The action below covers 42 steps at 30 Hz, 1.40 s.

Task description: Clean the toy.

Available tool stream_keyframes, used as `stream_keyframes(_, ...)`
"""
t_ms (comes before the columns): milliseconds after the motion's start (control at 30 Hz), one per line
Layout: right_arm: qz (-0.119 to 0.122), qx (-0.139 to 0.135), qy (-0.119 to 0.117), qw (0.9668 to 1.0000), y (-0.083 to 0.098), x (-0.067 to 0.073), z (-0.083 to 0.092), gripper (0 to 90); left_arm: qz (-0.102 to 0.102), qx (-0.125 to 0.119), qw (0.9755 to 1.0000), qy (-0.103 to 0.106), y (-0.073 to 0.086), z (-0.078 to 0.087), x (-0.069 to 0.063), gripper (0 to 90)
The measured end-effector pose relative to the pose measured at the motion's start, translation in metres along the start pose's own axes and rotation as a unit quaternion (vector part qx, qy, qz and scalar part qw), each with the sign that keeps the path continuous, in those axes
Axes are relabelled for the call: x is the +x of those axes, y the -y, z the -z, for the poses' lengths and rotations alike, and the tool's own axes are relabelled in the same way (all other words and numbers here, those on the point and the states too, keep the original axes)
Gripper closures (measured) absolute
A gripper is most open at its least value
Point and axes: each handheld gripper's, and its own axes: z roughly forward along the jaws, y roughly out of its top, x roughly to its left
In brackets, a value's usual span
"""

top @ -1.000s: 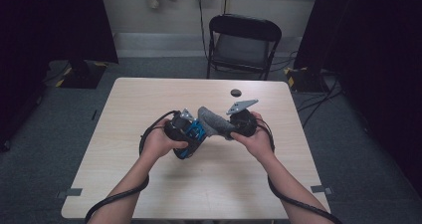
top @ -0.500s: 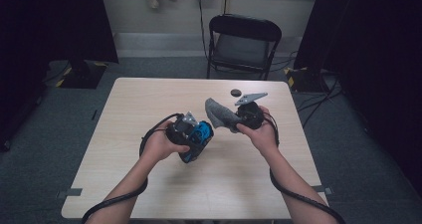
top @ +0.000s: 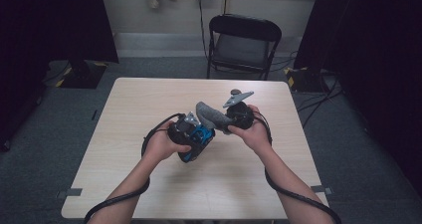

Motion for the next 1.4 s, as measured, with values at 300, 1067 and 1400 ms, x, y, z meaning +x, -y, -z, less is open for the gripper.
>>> stream_keyframes(300,-0.010,-0.005,-0.007,0.9999,0.013,-0.001,0.002,66.9,0.021,-0.002,0.9998,-0.007,0.003,-0.001,0.007,27.0)
stream_keyframes(1067,-0.053,-0.028,0.010,0.9982,0.030,-0.019,0.020,66.9,0.013,0.001,0.9999,-0.009,-0.001,0.002,0.002,27.1)
stream_keyframes(1400,-0.014,-0.021,0.003,0.9997,-0.003,-0.006,0.016,66.9,0.003,-0.007,1.0000,0.006,-0.010,0.000,-0.009,27.1)
